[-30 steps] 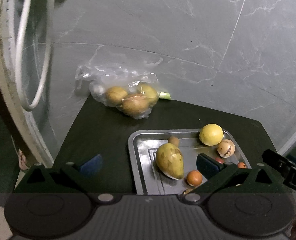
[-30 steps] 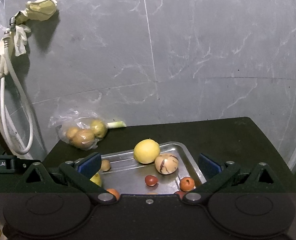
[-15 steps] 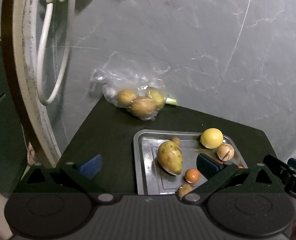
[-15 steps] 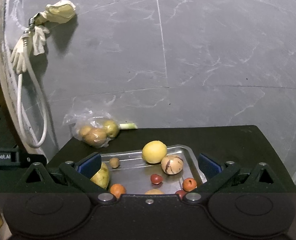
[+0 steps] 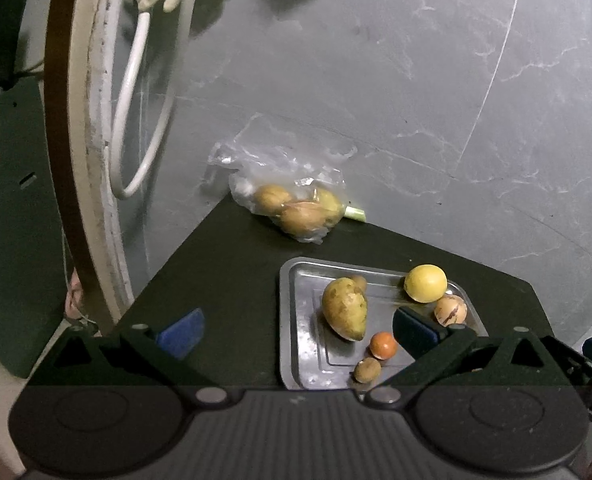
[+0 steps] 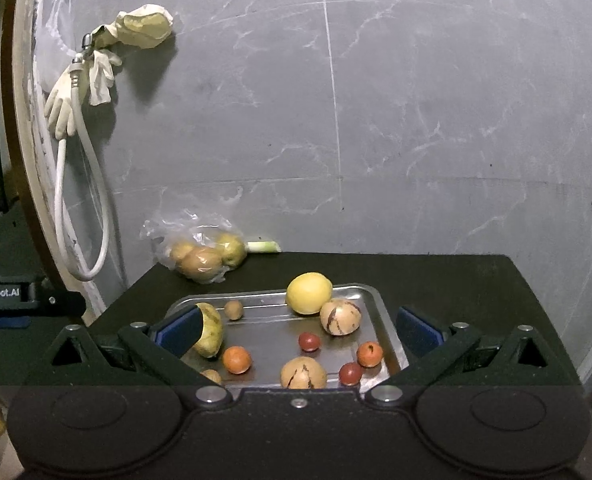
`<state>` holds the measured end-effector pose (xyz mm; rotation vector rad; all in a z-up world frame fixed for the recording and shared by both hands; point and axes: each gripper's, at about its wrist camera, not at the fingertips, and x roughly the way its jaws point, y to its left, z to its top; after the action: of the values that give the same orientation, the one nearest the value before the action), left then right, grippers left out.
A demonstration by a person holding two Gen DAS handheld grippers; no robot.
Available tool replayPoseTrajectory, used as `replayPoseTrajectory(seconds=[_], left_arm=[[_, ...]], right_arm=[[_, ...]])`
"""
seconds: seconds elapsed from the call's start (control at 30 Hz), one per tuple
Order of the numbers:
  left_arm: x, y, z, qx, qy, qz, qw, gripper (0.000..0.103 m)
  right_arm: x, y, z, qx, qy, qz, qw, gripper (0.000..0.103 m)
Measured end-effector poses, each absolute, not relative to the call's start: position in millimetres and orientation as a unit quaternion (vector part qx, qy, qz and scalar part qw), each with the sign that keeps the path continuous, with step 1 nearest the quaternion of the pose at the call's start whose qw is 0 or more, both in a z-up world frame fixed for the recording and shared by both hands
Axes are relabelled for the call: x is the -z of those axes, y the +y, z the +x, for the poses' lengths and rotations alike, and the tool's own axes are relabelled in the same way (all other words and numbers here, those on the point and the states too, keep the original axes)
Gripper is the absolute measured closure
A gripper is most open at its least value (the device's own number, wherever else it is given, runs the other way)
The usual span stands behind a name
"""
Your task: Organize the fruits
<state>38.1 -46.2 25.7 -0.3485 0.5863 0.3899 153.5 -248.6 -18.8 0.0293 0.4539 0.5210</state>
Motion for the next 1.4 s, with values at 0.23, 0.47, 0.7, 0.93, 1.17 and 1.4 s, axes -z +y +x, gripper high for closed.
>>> replayPoseTrajectory(seconds=[0.23,0.47,0.7,0.93,1.17,1.4], left_arm=[[-25.8,-48.5,29.8,-0.195,0.292,-0.163,0.922,0.000],[-23.3,-55.3,26.7,-0.171,0.301,-0.142,0.927,0.000],[-24.0,-50.5,23.4,-0.155,0.303,-0.136,0.930,0.000],[-23.8,-40.7,21.4,-0.148,0.299,-0.122,0.935,0.000],[-21.8,-28.5,16.7,-0.136,0.296,-0.115,0.938,0.000],[-17.9,-18.0,9.7,-0.120,0.295,-0.113,0.941,0.000]], right_arm=[[21.1,-249.0,145.3,-0.257,0.226,0.016,0.939,0.001],[23.6,-251.2,141.1,-0.247,0.234,0.020,0.940,0.001],[22.8,-243.2,134.6,-0.238,0.235,0.019,0.942,0.001],[22.2,-233.6,129.4,-0.227,0.227,0.020,0.947,0.001],[21.3,-222.4,120.2,-0.214,0.227,0.015,0.950,0.001],[23.4,-214.6,104.1,-0.199,0.232,0.012,0.952,0.001]])
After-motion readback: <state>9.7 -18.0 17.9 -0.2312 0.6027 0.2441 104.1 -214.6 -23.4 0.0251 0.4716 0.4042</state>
